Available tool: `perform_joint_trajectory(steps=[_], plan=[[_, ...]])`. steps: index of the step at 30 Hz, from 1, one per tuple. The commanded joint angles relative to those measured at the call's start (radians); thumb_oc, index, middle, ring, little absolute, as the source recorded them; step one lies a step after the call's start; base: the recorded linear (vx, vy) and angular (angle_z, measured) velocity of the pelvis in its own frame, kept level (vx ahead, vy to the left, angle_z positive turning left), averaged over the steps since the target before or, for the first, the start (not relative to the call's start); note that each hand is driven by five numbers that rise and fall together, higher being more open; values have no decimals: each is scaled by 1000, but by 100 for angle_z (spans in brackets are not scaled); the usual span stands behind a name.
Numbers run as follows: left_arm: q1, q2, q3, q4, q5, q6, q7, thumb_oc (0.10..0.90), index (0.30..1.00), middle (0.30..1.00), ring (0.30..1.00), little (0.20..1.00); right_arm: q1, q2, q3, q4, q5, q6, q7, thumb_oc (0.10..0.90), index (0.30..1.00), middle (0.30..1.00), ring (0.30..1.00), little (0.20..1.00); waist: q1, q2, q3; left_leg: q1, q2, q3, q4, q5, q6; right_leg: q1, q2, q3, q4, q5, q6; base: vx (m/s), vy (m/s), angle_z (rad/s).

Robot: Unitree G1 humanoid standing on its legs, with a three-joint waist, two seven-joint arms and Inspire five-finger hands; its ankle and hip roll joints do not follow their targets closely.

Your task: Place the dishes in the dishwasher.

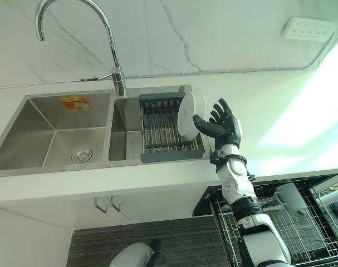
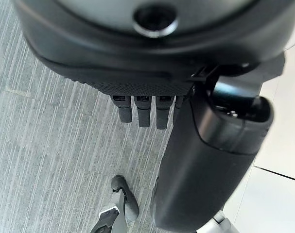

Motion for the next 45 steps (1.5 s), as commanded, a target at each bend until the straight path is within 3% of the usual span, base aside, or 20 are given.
perform_joint_trajectory(steps=[1, 11, 15, 16, 18, 22, 31, 34, 40, 45], plan=[[24, 60, -61, 38, 27, -4, -8, 800, 900, 900, 900, 900, -155, -27, -13, -38, 34, -96, 43, 800, 900, 900, 900, 900, 6, 1, -35, 38, 87, 20, 37, -145, -65, 8, -89, -11, -11, -8, 86, 0, 0, 0], [28, 68, -50, 46, 26, 3, -12, 800, 900, 900, 900, 900, -149, -19, -15, -10, 68, -81, 75, 800, 900, 900, 900, 900, 13, 7, -36, 36, 82, 15, 37, -142, -63, 15, -98, -22, -11, -7, 88, 16, 9, 2], [31, 70, -50, 40, 31, 6, -12, 800, 900, 900, 900, 900, -145, -17, -11, -11, 58, -38, 77, 800, 900, 900, 900, 900, 13, 9, -33, 36, 81, 14, 37, -142, -62, 15, -101, -23, -11, -5, 89, 17, 9, 1], [31, 70, -52, 38, 30, 7, -11, 800, 900, 900, 900, 900, -145, -17, -10, -6, 46, -21, 70, 773, 860, 860, 860, 860, 14, 9, -33, 36, 80, 13, 37, -142, -62, 15, -101, -23, -11, -5, 89, 0, 0, 0], [32, 70, -57, 33, 29, 11, -8, 800, 900, 900, 900, 900, -145, -27, -5, 19, -9, 29, 48, 400, 300, 300, 300, 300, 16, 9, -30, 34, 78, 11, 37, -142, -61, 15, -102, -24, -11, -4, 89, 34, 14, 0], [32, 75, -61, 30, 30, 10, -6, 800, 900, 900, 900, 900, -161, -43, 9, 63, -61, 69, 49, 400, 300, 300, 300, 300, 21, 8, -27, 32, 76, 7, 37, -140, -61, 15, -104, -25, -11, -3, 90, 0, 0, 0], [31, 79, -65, 22, 28, 14, -9, 800, 900, 900, 900, 900, -187, -61, 22, 92, -94, 56, 5, 400, 300, 300, 300, 300, 32, 7, -22, 27, 71, -3, 37, -136, -61, 18, -104, -31, -11, -5, 89, -1, 4, 5], [33, 77, -63, 20, 38, 8, -12, 800, 900, 900, 900, 900, -183, -60, 23, 85, -104, 26, -15, 400, 300, 300, 300, 300, 33, 5, -22, 28, 72, -1, 37, -137, -61, 19, -103, -31, -11, -5, 89, -7, 0, 9], [31, 74, -55, 20, 36, 0, -16, 800, 900, 900, 900, 900, -172, -58, 14, 31, -137, -85, -54, 400, 300, 300, 300, 300, 28, 0, -25, 36, 81, 11, 37, -143, -61, 19, -101, -28, -11, -5, 89, -33, -33, 0], [25, 71, -32, 25, 33, -14, -22, 800, 900, 900, 900, 900, -173, -39, 20, -79, -89, -201, -36, 400, 300, 300, 300, 300, 18, -6, -34, 46, 91, 25, 37, -149, -63, 16, -96, -18, -11, -6, 88, -91, -79, 0]])
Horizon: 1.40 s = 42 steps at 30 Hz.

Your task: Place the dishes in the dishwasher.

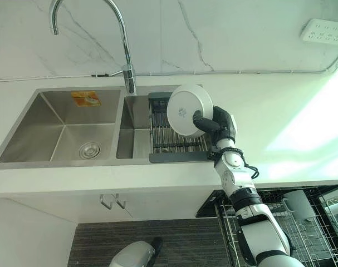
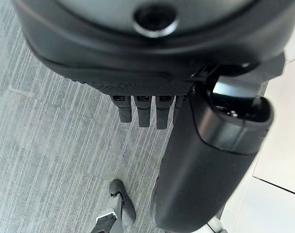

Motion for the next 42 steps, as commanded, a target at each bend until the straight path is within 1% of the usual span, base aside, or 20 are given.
perform_joint_trajectory(steps=[1, 6, 7, 9, 11, 12, 13, 16, 17, 19, 20, 22, 24, 25, 29, 31, 33, 35, 38, 42], plan=[[35, 45, -35, 26, 23, -15, -19, 800, 900, 900, 900, 900, -78, -27, -13, -160, 36, -246, 19, 400, 300, 300, 300, 300, 3, -12, -60, 20, 105, 53, 56, -165, -56, -21, -87, 19, 2, -4, 81, -116, -82, -4], [15, 41, -28, 26, 27, -16, -17, 800, 900, 900, 900, 900, -78, 0, -16, -305, 95, -315, 44, 400, 300, 300, 300, 300, -23, -17, -70, 31, 119, 76, 56, -173, -57, -35, -79, 44, 2, -2, 81, -110, -69, -12], [11, 40, -26, 28, 31, -20, -20, 800, 900, 900, 900, 900, -76, 8, -19, -338, 99, -343, 60, 400, 300, 300, 300, 300, -31, -19, -72, 34, 123, 82, 56, -176, -57, -39, -76, 51, 2, -1, 82, -116, -62, -25], [-1, 39, -24, 25, 30, -16, -23, 800, 900, 900, 900, 900, -71, 21, -21, -415, 80, -390, 49, 400, 300, 300, 300, 300, -47, -22, -75, 41, 127, 94, 56, -180, -56, -50, -70, 72, 2, 0, 82, -127, -65, -22], [-10, 33, -25, 25, 26, -10, -21, 800, 900, 900, 900, 900, -64, 27, -37, -476, 83, -403, 25, 400, 300, 300, 300, 300, -67, -26, -80, 42, 131, 104, 56, -181, -54, -65, -64, 91, 2, 5, 81, -112, -39, -40], [-14, 26, -28, 27, 29, -8, -23, 800, 900, 900, 900, 900, -49, 30, -58, -526, 94, -423, -2, 400, 300, 300, 300, 300, -88, -28, -82, 47, 135, 117, 56, -185, -52, -74, -55, 112, 2, 6, 80, -116, -33, -44], [-16, 24, -31, 28, 26, -10, -21, 800, 900, 900, 900, 900, -40, 29, -68, -549, 100, -428, -8, 400, 300, 300, 300, 300, -96, -29, -82, 49, 138, 123, 56, -188, -51, -78, -52, 120, 2, 7, 80, -97, -43, -32], [-30, 10, -43, 33, 25, -8, -9, 800, 900, 900, 900, 900, 13, 14, -122, -648, 103, -435, -43, 400, 300, 300, 300, 300, -146, -35, -84, 56, 146, 148, 56, -199, -49, -99, -41, 155, 2, 12, 84, -71, -15, -43], [-32, 10, -44, 33, 24, -7, -8, 800, 900, 900, 900, 900, 21, 10, -130, -657, 100, -438, -48, 400, 300, 300, 300, 300, -151, -35, -84, 57, 148, 152, 56, -200, -49, -102, -40, 160, 2, 13, 85, -43, -5, -52], [-39, 6, -54, 39, 20, -7, -1, 800, 900, 900, 900, 900, 63, -7, -173, -696, 73, -450, -86, 400, 300, 300, 300, 300, -183, -38, -85, 63, 155, 175, 56, -208, -47, -113, -35, 181, 2, 18, 88, -32, 4, -63], [-47, -1, -56, 40, 12, -5, 5, 800, 900, 900, 900, 900, 132, -39, -247, -734, 76, -458, -113, 400, 300, 300, 300, 300, -224, -42, -85, 70, 166, 203, 56, -215, -48, -124, -34, 198, 2, 25, 95, -22, 10, -66], [-48, -4, -60, 35, 12, -4, 9, 800, 900, 900, 900, 900, 174, -52, -286, -739, 74, -470, -134, 400, 300, 300, 300, 300, -240, -45, -86, 75, 171, 221, 56, -220, -47, -129, -37, 204, 2, 30, 100, -9, 3, -58], [-51, -7, -55, 24, 5, 3, 15, 800, 900, 900, 900, 900, 242, -69, -341, -758, 105, -476, -109, 400, 300, 300, 300, 300, -264, -48, -86, 79, 174, 238, 56, -226, -44, -134, -39, 213, 2, 35, 105, -1, -2, -78], [-50, -8, -54, 21, 3, 3, 16, 800, 900, 900, 900, 900, 257, -72, -353, -761, 109, -478, -102, 400, 300, 300, 300, 300, -268, -49, -86, 80, 175, 241, 56, -227, -43, -136, -39, 216, 2, 36, 106, 1, -14, -60], [-45, -12, -42, -17, 6, 10, 28, 800, 900, 900, 900, 900, 404, -99, -472, -735, 19, -497, -142, 400, 300, 300, 300, 300, -317, -53, -85, 88, 174, 267, 56, -235, -34, -149, -31, 252, 2, 44, 109, -4, -31, -24], [-42, -9, -35, -23, -2, 18, 31, 800, 900, 900, 900, 900, 433, -102, -498, -705, 25, -503, -145, 400, 300, 300, 300, 300, -325, -52, -86, 87, 173, 268, 56, -235, -34, -153, -29, 258, 2, 45, 110, -2, -28, -14], [-35, -4, -19, -22, -11, 22, 33, 800, 900, 900, 900, 900, 473, -106, -532, -657, 14, -483, -130, 400, 300, 300, 300, 300, -334, -50, -85, 87, 166, 260, 56, -237, -36, -159, -26, 268, 2, 47, 112, 15, -29, -14], [-31, -3, -10, -20, -5, 23, 31, 800, 900, 900, 900, 900, 490, -105, -535, -629, 3, -461, -121, 400, 300, 300, 300, 300, -335, -49, -83, 88, 162, 256, 56, -237, -36, -162, -26, 272, 2, 48, 113, 11, -9, 3], [-25, -7, -9, -19, 3, 18, 31, 800, 900, 900, 900, 900, 504, -97, -512, -565, -2, -423, -75, 400, 300, 300, 300, 300, -332, -46, -77, 92, 155, 248, 56, -235, -35, -159, -28, 272, 2, 46, 109, 0, 0, 0], [-19, -8, -21, -21, -8, 8, 33, 800, 900, 900, 900, 900, 490, -82, -440, -484, -40, -383, -41, 400, 300, 300, 300, 300, -316, -38, -71, 94, 149, 234, 56, -232, -35, -150, -32, 261, 2, 40, 104, 25, -2, 8]])
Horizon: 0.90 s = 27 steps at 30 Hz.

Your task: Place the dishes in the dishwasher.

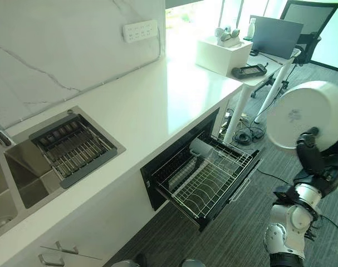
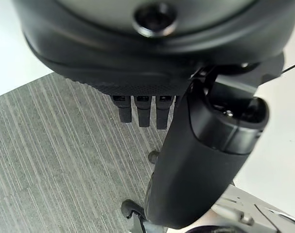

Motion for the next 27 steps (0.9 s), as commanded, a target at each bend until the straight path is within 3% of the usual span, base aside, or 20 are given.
perform_joint_trajectory(steps=[1, 10, 15, 22, 27], plan=[[-32, 19, -18, -5, -26, -12, 4, 800, 900, 900, 900, 900, -139, -44, -5, -67, -108, -54, 84, 400, 300, 300, 300, 300, 33, -20, 2, 59, 20, -90, 80, -218, -24, 60, -60, 10, -119, 1, 122, 34, 11, 13], [-23, 30, -22, -16, -48, 2, -5, 800, 900, 900, 900, 900, -182, -38, 82, 55, -172, -14, 59, 400, 300, 300, 300, 300, 80, -8, 10, 54, 11, -120, 80, -213, -27, 79, -80, -38, -119, -8, 118, 20, 24, 26], [-20, 36, -22, -12, -69, 9, -12, 800, 900, 900, 900, 900, -196, -39, 132, 193, -298, 26, -12, 400, 300, 300, 300, 300, 105, -4, 11, 48, 6, -132, 80, -211, -28, 88, -89, -64, -119, -14, 116, 10, 36, 16], [-23, 42, -43, -13, -75, 8, -16, 800, 900, 900, 900, 900, -220, -32, 192, 408, -379, 17, -106, 400, 300, 300, 300, 300, 141, 2, 22, 43, 0, -151, 80, -208, -27, 101, -100, -90, -119, -15, 111, 18, 27, 15], [-21, 44, -54, -13, -83, 5, -17, 800, 900, 900, 900, 900, -231, -36, 200, 469, -390, 17, -155, 400, 300, 300, 300, 300, 149, 5, 28, 41, -2, -155, 80, -209, -27, 106, -102, -97, -119, -17, 109, 1, 17, 12]])
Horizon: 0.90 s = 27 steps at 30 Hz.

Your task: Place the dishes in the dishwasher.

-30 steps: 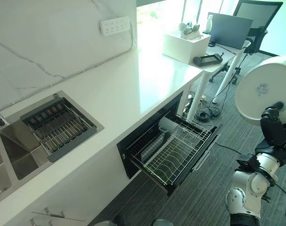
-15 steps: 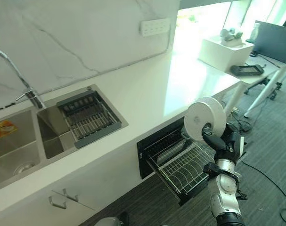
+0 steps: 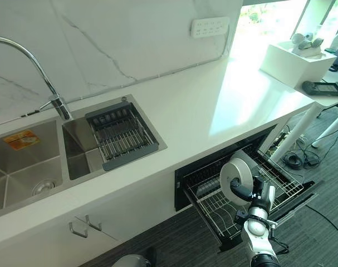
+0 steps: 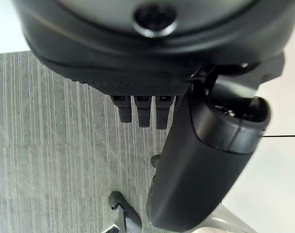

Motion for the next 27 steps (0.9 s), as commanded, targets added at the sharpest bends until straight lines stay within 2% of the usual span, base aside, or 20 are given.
perform_joint_trajectory(steps=[1, 4, 6, 8, 14, 19, 24, 27], plan=[[-17, 45, -26, -9, -14, -1, -14, 800, 900, 900, 900, 900, -144, -65, -47, -35, -27, -117, -79, 400, 300, 300, 300, 300, 1, -12, 33, 75, 61, -35, 116, -242, -56, 51, -37, 53, -100, -7, 98, 11, 24, 14], [-12, 47, -31, -13, -13, -3, -15, 800, 900, 900, 900, 900, -133, -61, -53, 10, -47, -110, -95, 400, 300, 300, 300, 300, 3, -9, 35, 77, 59, -35, 116, -243, -56, 56, -39, 49, -100, -6, 98, 18, 15, 8], [-10, 49, -36, -19, -6, -3, -15, 800, 900, 900, 900, 900, -128, -68, -44, 44, -155, -110, -113, 400, 300, 300, 300, 300, 5, -7, 39, 78, 59, -36, 116, -242, -55, 59, -41, 46, -100, -6, 97, 13, 2, 3], [-10, 49, -43, -25, 2, -5, -12, 800, 900, 900, 900, 900, -134, -77, -27, 51, -209, -95, -110, 400, 300, 300, 300, 300, 8, -6, 45, 79, 57, -39, 116, -241, -55, 63, -41, 44, -100, -5, 95, 0, 0, 0], [-9, 58, -70, -41, 16, 0, -7, 800, 900, 900, 900, 900, -184, -127, 35, 51, -515, 28, -376, 400, 300, 300, 300, 300, 23, -2, 64, 76, 52, -55, 116, -234, -50, 73, -36, 37, -100, -3, 91, 8, -13, 6], [-9, 61, -88, -46, -6, -10, -6, 800, 900, 900, 900, 900, -232, -162, 82, 52, -610, 71, -471, 400, 300, 300, 300, 300, 37, 6, 74, 62, 45, -71, 116, -228, -51, 70, -36, 32, -100, -3, 86, 0, 0, 15], [-9, 64, -98, -50, -16, -9, -5, 800, 900, 900, 900, 900, -272, -191, 135, 63, -743, 104, -550, 400, 300, 300, 300, 300, 54, 29, 103, 49, 35, -98, 116, -216, -48, 77, -38, 18, -100, 1, 79, -17, 22, 13], [2, 59, -95, -51, -7, -10, -5, 800, 900, 900, 900, 900, -284, -201, 170, 59, -815, 152, -598, 400, 300, 300, 300, 300, 62, 38, 115, 46, 26, -108, 116, -213, -46, 81, -44, 12, -100, 2, 79, 6, 20, 10]])
